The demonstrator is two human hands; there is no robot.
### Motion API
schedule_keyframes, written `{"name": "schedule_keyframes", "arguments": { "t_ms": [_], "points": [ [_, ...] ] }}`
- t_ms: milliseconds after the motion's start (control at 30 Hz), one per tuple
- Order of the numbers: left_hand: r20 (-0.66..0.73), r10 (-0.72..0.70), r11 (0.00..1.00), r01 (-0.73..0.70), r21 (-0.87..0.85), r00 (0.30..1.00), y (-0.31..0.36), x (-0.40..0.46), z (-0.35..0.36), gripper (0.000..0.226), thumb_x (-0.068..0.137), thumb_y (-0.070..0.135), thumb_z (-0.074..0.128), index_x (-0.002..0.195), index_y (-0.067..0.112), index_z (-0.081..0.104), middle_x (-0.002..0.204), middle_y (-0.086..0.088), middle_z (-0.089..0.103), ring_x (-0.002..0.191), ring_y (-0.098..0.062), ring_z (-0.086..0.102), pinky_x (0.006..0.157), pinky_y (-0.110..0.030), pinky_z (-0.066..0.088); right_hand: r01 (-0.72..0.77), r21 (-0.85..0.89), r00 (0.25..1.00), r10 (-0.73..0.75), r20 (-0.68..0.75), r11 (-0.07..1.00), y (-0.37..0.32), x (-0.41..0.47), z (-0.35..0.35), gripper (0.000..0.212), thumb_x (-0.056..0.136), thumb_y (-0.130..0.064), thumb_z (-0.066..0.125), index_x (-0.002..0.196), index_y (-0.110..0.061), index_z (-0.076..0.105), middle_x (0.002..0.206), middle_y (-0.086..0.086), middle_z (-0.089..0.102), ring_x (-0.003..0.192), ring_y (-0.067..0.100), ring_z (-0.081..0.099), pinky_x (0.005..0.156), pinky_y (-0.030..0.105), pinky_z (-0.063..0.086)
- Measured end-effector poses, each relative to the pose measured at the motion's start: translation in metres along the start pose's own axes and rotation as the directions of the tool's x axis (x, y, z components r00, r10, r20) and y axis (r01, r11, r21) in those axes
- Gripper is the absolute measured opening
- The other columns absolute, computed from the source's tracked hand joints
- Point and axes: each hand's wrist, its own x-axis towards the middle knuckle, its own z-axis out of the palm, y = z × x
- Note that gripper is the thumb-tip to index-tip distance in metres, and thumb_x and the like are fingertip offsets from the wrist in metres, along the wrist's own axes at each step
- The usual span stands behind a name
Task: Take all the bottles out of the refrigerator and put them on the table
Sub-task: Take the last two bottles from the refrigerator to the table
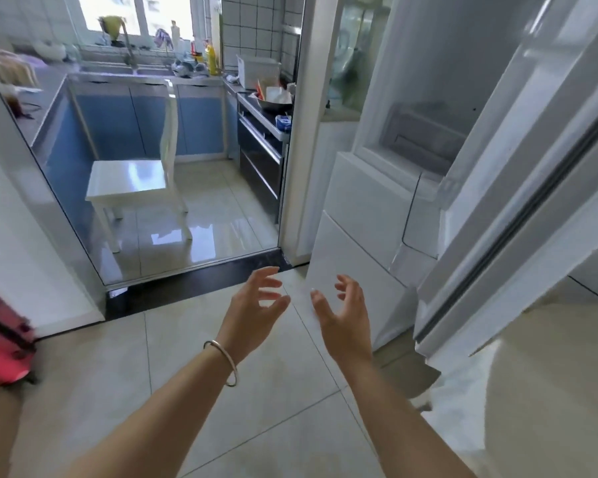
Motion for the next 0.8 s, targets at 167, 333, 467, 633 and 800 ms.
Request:
{"name": "schedule_keyframes", "arguments": {
  "t_ms": [167,333,467,633,800],
  "points": [
    [0.061,0.051,0.995,-0.046,-0.086,0.997,0.002,0.103,-0.003,0.047,0.085,0.018,0.068,0.128,0.022,0.048,0.111,0.001,0.06,0.089,0.0,0.061,0.064,-0.008,0.049,0.022,0.021,0.988,-0.019,-0.151,1.0,-0.022,0.094,0.018,0.057,0.087,-0.043,0.057,0.135,-0.018,0.037,0.135,0.0,0.045,0.122,0.016,0.043,0.098,0.032,0.038],
    [0.082,0.137,0.98,-0.123,-0.153,0.987,0.021,0.222,-0.007,0.051,0.084,0.021,0.069,0.129,0.021,0.046,0.113,-0.001,0.059,0.097,-0.016,0.064,0.076,-0.018,0.051,-0.016,0.156,0.963,0.058,-0.265,0.988,-0.043,0.193,0.033,0.061,0.086,-0.044,0.058,0.138,-0.024,0.033,0.14,-0.002,0.039,0.126,0.018,0.042,0.103,0.04,0.04],
    [0.133,0.175,0.958,-0.138,-0.25,0.975,0.037,0.304,-0.005,0.051,0.082,0.026,0.07,0.127,0.028,0.046,0.113,0.001,0.059,0.097,-0.012,0.064,0.075,-0.02,0.051,-0.036,0.231,0.918,0.123,-0.377,0.972,-0.058,0.265,0.031,0.064,0.085,-0.044,0.058,0.14,-0.024,0.031,0.144,-0.002,0.035,0.13,0.017,0.039,0.105,0.038,0.038],
    [0.237,0.188,0.931,-0.096,-0.351,0.953,0.042,0.386,0.022,0.046,0.084,0.025,0.067,0.122,0.036,0.044,0.116,0.006,0.057,0.104,-0.013,0.061,0.084,-0.03,0.052,-0.04,0.227,0.834,0.158,-0.529,0.973,-0.05,0.334,0.027,0.064,0.087,-0.042,0.056,0.142,-0.019,0.03,0.144,0.002,0.034,0.13,0.02,0.039,0.104,0.04,0.04],
    [0.38,0.221,0.903,-0.04,-0.428,0.898,0.035,0.474,0.07,0.049,0.081,0.016,0.071,0.119,0.033,0.046,0.119,-0.003,0.055,0.106,-0.021,0.061,0.083,-0.027,0.054,-0.084,0.258,0.746,0.232,-0.624,0.963,-0.029,0.405,0.034,0.063,0.089,-0.04,0.055,0.142,-0.017,0.03,0.144,0.001,0.035,0.129,0.018,0.039,0.106,0.04,0.038]
  ]
}}
